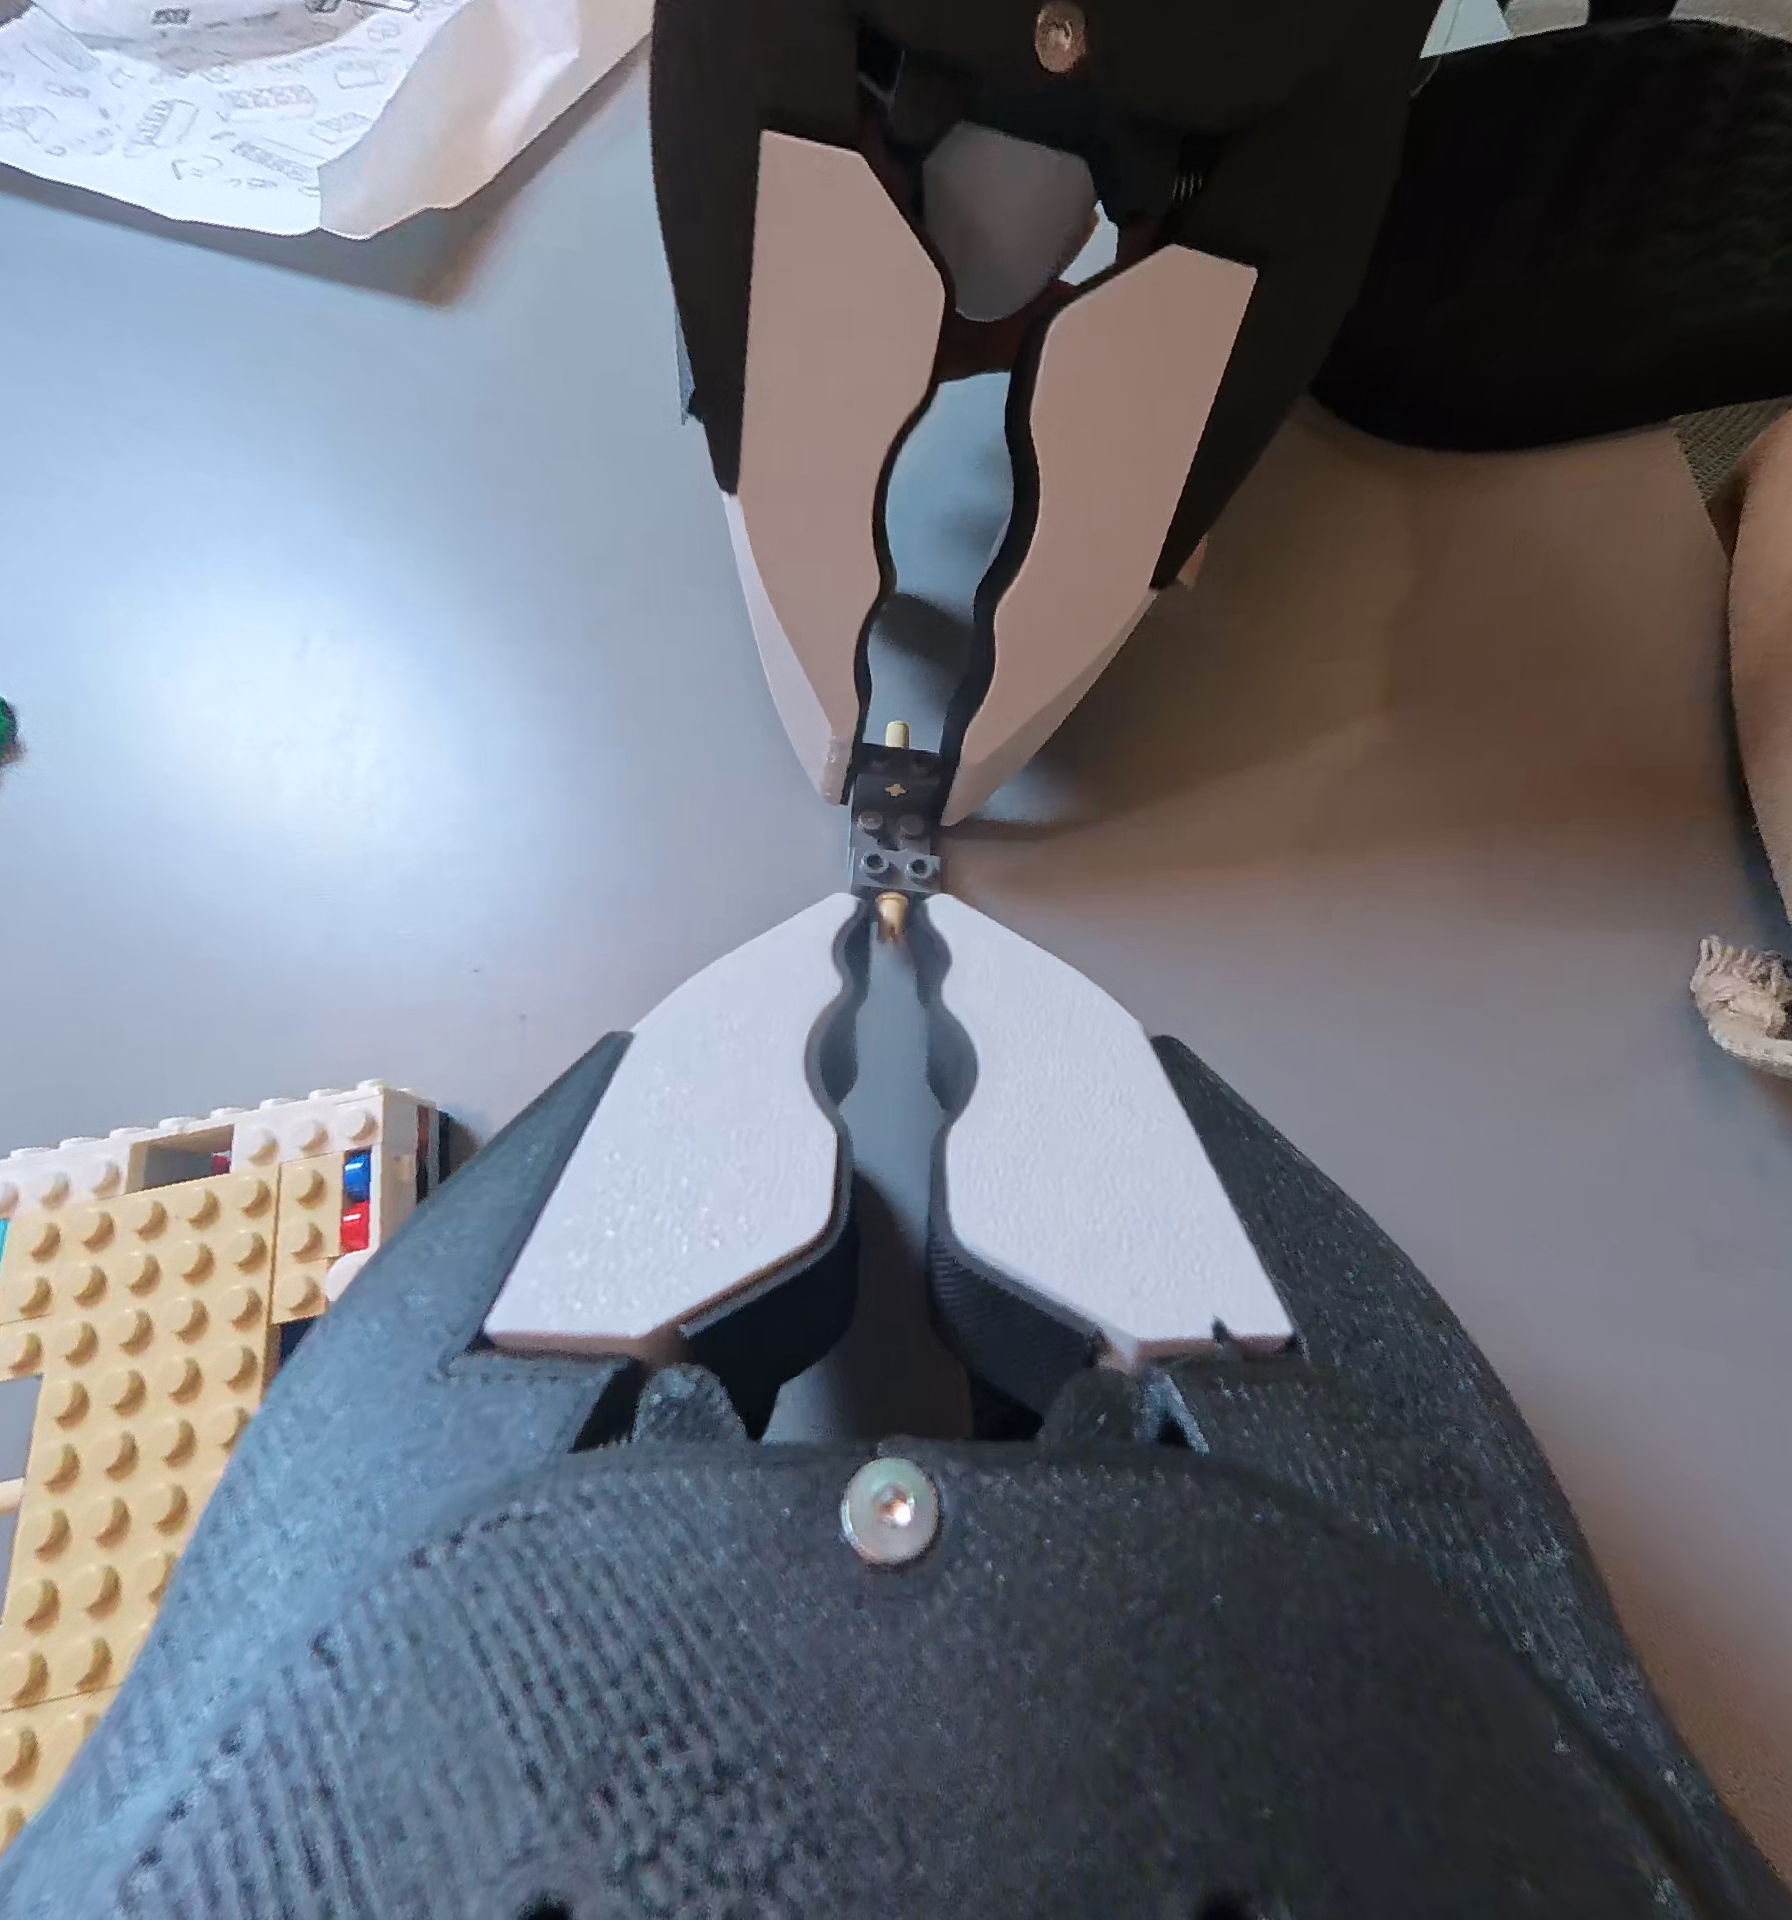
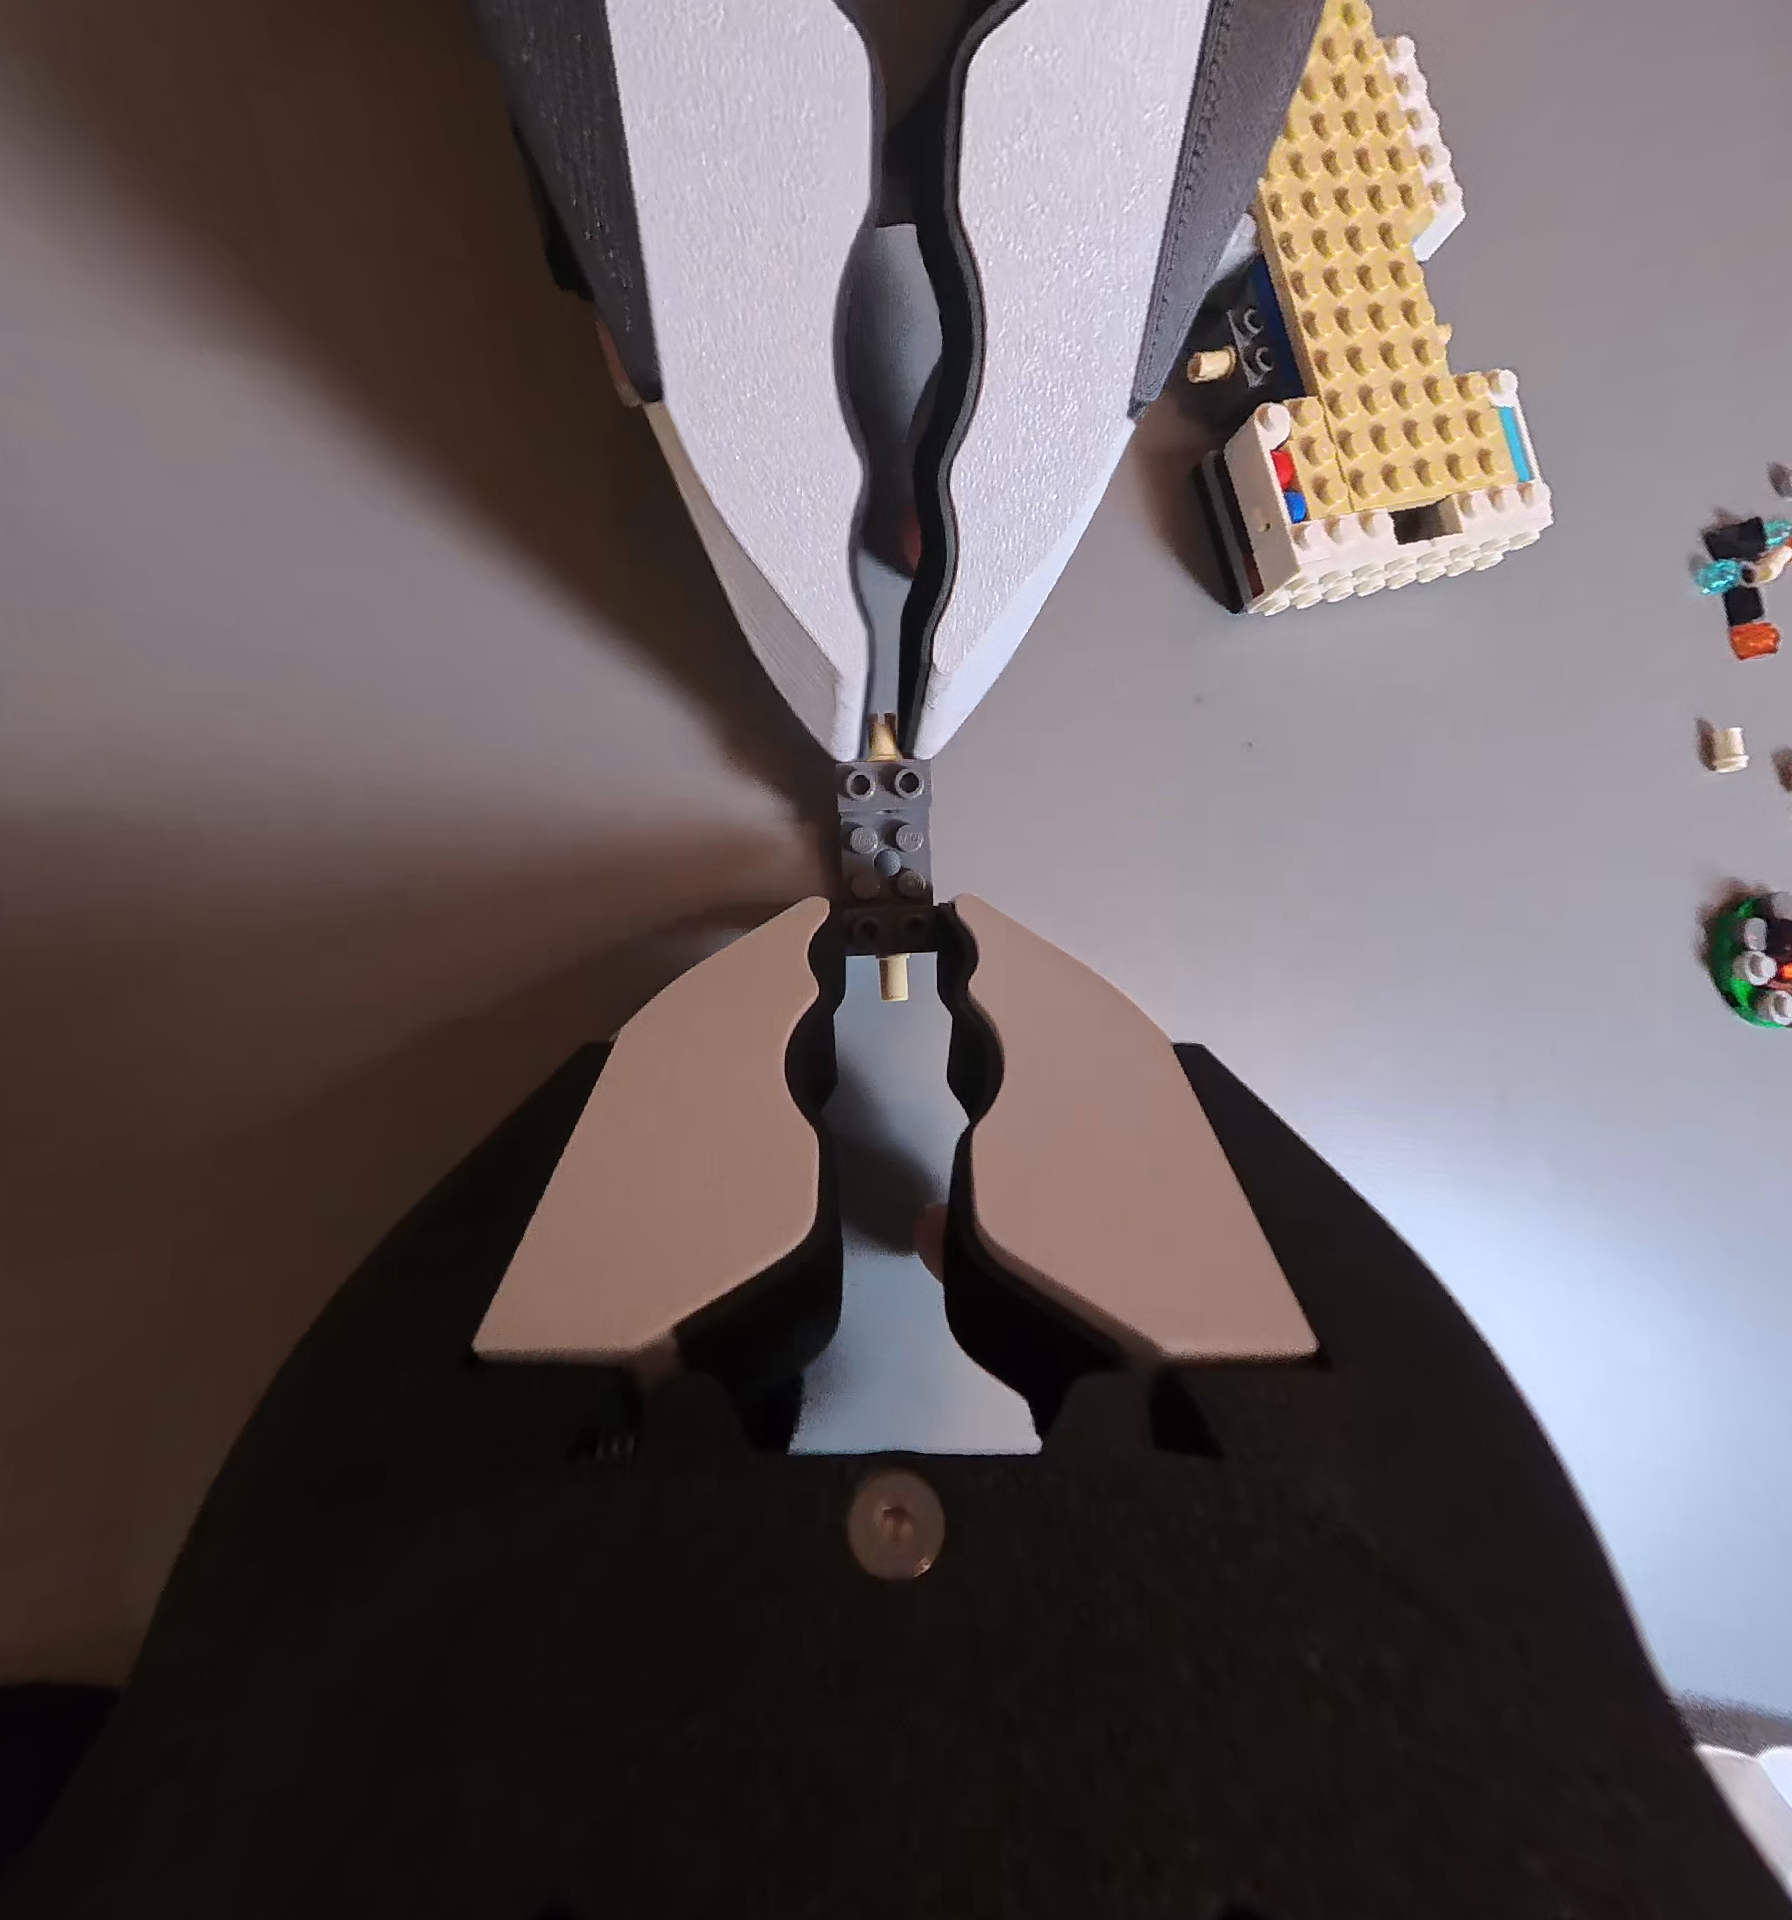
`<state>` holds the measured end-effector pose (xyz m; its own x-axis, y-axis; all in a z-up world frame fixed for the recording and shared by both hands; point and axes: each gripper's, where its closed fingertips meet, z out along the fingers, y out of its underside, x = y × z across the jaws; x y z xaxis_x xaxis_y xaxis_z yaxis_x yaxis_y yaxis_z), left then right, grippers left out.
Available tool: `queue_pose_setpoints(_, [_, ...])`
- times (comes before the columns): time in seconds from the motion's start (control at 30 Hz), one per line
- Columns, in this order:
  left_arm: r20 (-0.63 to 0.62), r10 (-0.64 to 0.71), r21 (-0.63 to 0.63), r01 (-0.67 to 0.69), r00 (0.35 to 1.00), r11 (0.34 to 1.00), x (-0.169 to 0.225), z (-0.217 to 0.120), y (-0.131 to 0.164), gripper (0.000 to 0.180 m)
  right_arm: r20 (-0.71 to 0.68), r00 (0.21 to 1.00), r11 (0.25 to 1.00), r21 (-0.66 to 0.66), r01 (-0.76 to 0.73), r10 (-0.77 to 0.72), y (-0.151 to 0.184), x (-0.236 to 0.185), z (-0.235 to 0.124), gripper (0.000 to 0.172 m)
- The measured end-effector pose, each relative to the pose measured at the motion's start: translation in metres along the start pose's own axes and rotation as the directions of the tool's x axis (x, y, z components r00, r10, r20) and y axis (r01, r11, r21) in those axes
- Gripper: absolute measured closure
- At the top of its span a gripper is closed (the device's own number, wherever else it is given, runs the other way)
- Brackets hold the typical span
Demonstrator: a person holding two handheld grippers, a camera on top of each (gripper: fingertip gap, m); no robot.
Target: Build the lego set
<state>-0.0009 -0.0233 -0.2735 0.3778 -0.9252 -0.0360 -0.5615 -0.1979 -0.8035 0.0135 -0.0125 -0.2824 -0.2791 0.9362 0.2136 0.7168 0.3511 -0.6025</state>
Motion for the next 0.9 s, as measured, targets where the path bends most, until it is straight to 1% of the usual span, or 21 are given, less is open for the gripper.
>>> queue_pose_setpoints(0.07, [0.018, 0.004, 0.004, -0.004, 1.000, 1.000, -0.002, -0.002, -0.001, 0.162, -0.005, 1.000, 1.000, -0.006, -0.008, 0.008, 0.000, 0.003, -0.003, 0.155])
queue_pose_setpoints(0.17, [0.021, 0.009, 0.017, -0.009, 1.000, 1.000, -0.003, -0.006, -0.003, 0.162, -0.010, 1.000, 1.000, -0.012, -0.015, 0.015, 0.000, 0.007, -0.007, 0.155])
queue_pose_setpoints(0.2, [0.030, 0.018, 0.014, -0.018, 0.999, 1.000, -0.004, -0.007, -0.003, 0.164, -0.007, 1.000, 1.000, -0.012, -0.019, 0.019, -0.001, 0.007, -0.008, 0.155])
queue_pose_setpoints(0.27, [0.048, 0.038, 0.029, -0.039, 0.998, 0.999, -0.006, -0.011, -0.005, 0.179, -0.017, 1.000, 1.000, -0.016, -0.014, 0.013, -0.001, 0.007, -0.009, 0.155])
queue_pose_setpoints(0.3, [0.046, 0.036, 0.035, -0.038, 0.998, 0.999, -0.006, -0.012, -0.006, 0.180, -0.016, 1.000, 1.000, -0.015, -0.012, 0.012, -0.002, 0.006, -0.009, 0.155])
queue_pose_setpoints(0.5, [0.037, 0.050, 0.022, -0.051, 0.998, 0.998, -0.001, -0.009, -0.005, 0.180, -0.020, 1.000, 1.000, -0.030, -0.003, 0.003, -0.003, 0.002, -0.006, 0.155])
queue_pose_setpoints(0.57, [0.050, 0.051, 0.021, -0.052, 0.997, 0.998, -0.003, -0.009, -0.005, 0.175, -0.020, 1.000, 1.000, -0.027, -0.009, 0.009, -0.002, 0.002, -0.006, 0.155])
queue_pose_setpoints(0.63, [0.032, 0.044, 0.025, -0.045, 0.999, 0.999, -0.001, -0.009, -0.005, 0.170, -0.022, 1.000, 1.000, -0.026, -0.012, 0.012, -0.002, 0.002, -0.006, 0.155])
queue_pose_setpoints(0.7, [0.036, 0.048, 0.020, -0.048, 0.998, 0.999, -0.001, -0.008, -0.004, 0.172, -0.016, 1.000, 1.000, -0.020, -0.013, 0.013, -0.004, 0.001, -0.006, 0.155])
queue_pose_setpoints(0.73, [0.036, 0.055, 0.016, -0.056, 0.998, 0.998, 0.000, -0.008, -0.004, 0.176, -0.013, 1.000, 1.000, -0.019, -0.012, 0.012, -0.005, 0.000, -0.006, 0.155])
queue_pose_setpoints(0.9, [0.033, 0.053, 0.007, -0.053, 0.998, 0.999, 0.001, -0.009, -0.005, 0.176, 0.001, 1.000, 1.000, 0.000, -0.031, 0.031, -0.008, -0.001, -0.008, 0.155])
